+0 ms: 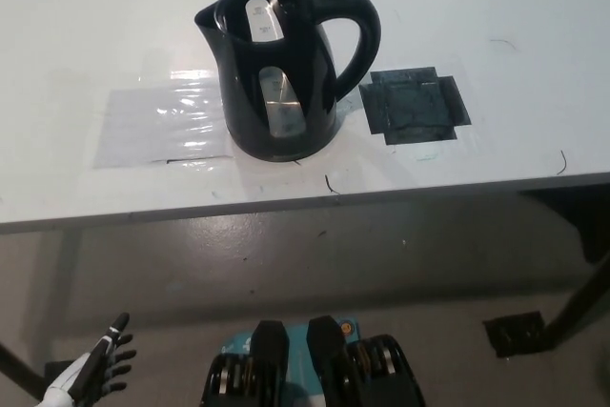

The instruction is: The robot uses its right hand to push down on the lid of a kettle kept in the middle of the desk to close it

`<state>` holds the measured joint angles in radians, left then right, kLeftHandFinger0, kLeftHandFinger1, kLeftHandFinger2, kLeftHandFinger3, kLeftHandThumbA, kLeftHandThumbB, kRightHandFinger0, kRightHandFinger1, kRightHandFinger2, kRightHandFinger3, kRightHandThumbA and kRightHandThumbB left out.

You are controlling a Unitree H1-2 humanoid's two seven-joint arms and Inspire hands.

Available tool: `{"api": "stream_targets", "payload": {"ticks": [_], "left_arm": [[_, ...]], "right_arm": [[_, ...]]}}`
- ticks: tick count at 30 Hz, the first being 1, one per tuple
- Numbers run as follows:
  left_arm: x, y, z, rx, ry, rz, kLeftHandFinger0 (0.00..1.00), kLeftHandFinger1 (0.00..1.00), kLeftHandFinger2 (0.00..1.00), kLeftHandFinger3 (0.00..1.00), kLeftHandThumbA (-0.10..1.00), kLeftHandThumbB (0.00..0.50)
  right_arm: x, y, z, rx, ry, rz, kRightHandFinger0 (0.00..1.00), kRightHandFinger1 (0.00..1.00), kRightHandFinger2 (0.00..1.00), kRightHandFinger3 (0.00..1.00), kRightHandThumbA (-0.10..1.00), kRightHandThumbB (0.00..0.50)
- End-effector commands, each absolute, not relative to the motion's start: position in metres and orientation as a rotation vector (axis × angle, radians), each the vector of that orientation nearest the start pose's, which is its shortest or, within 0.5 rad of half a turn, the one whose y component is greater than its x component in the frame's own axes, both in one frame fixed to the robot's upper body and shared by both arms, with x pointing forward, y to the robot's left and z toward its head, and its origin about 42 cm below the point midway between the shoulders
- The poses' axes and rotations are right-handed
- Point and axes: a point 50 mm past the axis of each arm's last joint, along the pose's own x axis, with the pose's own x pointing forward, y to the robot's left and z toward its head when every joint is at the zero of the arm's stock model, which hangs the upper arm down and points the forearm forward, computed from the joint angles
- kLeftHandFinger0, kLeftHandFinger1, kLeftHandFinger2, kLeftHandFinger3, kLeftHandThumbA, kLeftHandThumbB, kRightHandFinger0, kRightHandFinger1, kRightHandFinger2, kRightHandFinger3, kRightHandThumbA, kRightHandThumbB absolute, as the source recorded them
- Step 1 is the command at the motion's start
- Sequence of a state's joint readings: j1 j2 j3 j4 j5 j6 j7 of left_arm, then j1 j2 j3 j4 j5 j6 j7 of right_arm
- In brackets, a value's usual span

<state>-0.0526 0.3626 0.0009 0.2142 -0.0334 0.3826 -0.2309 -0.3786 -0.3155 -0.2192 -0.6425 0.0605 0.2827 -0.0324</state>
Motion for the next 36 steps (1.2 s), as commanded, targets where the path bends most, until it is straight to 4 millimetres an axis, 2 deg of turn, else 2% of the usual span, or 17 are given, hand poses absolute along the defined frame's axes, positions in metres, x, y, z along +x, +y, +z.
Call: {"api": "stream_targets", "payload": {"ticks": [1,2,3,7,9,10,11,12,13,16,17,19,22,24,30,31,36], "left_arm": [[0.283,0.360,0.059,0.286,0.560,-0.124,1.00,1.00,1.00,1.00,1.00,0.089],[0.281,0.360,0.058,0.307,0.564,-0.122,1.00,1.00,1.00,1.00,1.00,0.103],[0.280,0.360,0.057,0.305,0.564,-0.123,1.00,1.00,1.00,1.00,1.00,0.113],[0.276,0.358,0.052,0.301,0.581,-0.127,1.00,1.00,1.00,1.00,1.00,0.096],[0.276,0.355,0.051,0.290,0.590,-0.131,1.00,1.00,1.00,1.00,1.00,0.097],[0.276,0.354,0.050,0.290,0.590,-0.133,1.00,1.00,1.00,1.00,1.00,0.092],[0.276,0.354,0.050,0.289,0.592,-0.131,1.00,1.00,1.00,1.00,1.00,0.093],[0.274,0.353,0.049,0.284,0.593,-0.131,1.00,1.00,1.00,1.00,1.00,0.089],[0.274,0.354,0.049,0.283,0.595,-0.135,1.00,1.00,1.00,1.00,1.00,0.089],[0.274,0.357,0.050,0.286,0.593,-0.132,1.00,1.00,1.00,1.00,1.00,0.086],[0.275,0.357,0.050,0.285,0.594,-0.132,1.00,1.00,1.00,1.00,1.00,0.078],[0.273,0.354,0.049,0.296,0.595,-0.136,1.00,1.00,1.00,1.00,1.00,0.085],[0.274,0.352,0.047,0.306,0.589,-0.139,1.00,1.00,1.00,1.00,1.00,0.084],[0.275,0.350,0.045,0.303,0.585,-0.142,1.00,1.00,1.00,1.00,1.00,0.090],[0.271,0.341,0.047,0.288,0.586,-0.157,1.00,1.00,1.00,1.00,1.00,0.091],[0.272,0.339,0.048,0.277,0.589,-0.168,1.00,1.00,1.00,1.00,1.00,0.102],[0.275,0.336,0.050,0.305,0.589,-0.178,1.00,1.00,1.00,1.00,1.00,0.102]], "right_arm": [[0.317,-0.269,0.454,-0.369,-0.869,-0.055,1.00,1.00,1.00,1.00,0.37,0.144],[0.342,-0.249,0.487,-0.420,-0.905,-0.023,1.00,1.00,1.00,1.00,0.36,0.159],[0.352,-0.238,0.500,-0.428,-0.912,-0.015,1.00,1.00,1.00,1.00,0.33,0.162],[0.378,-0.206,0.526,-0.387,-0.903,-0.013,1.00,1.00,1.00,1.00,0.17,0.141],[0.397,-0.185,0.536,-0.328,-0.860,-0.053,1.00,1.00,1.00,1.00,0.16,0.149],[0.402,-0.180,0.537,-0.293,-0.850,-0.024,1.00,1.00,1.00,1.00,0.10,0.104],[0.414,-0.169,0.539,-0.247,-0.818,0.005,1.00,1.00,1.00,1.00,0.08,0.089],[0.418,-0.165,0.540,-0.243,-0.805,0.010,1.00,1.00,1.00,1.00,0.07,0.078],[0.436,-0.150,0.539,-0.224,-0.748,0.043,1.00,1.00,1.00,1.00,0.05,0.098],[0.456,-0.126,0.539,-0.174,-0.674,0.084,1.00,1.00,1.00,1.00,0.04,0.110],[0.463,-0.115,0.536,-0.144,-0.639,0.102,1.00,1.00,1.00,1.00,0.05,0.090],[0.474,-0.088,0.524,-0.099,-0.565,0.137,1.00,1.00,1.00,1.00,0.13,0.071],[0.482,-0.068,0.519,-0.098,-0.512,0.157,1.00,1.00,1.00,1.00,0.19,0.081],[0.491,-0.038,0.514,-0.123,-0.455,0.172,1.00,1.00,1.00,1.00,0.22,0.077],[0.499,0.007,0.507,-0.152,-0.405,0.207,1.00,1.00,1.00,1.00,0.23,0.082],[0.499,0.021,0.504,-0.156,-0.390,0.222,1.00,1.00,1.00,1.00,0.23,0.090],[0.497,0.039,0.497,-0.149,-0.367,0.239,1.00,1.00,1.00,1.00,0.23,0.095]]}}
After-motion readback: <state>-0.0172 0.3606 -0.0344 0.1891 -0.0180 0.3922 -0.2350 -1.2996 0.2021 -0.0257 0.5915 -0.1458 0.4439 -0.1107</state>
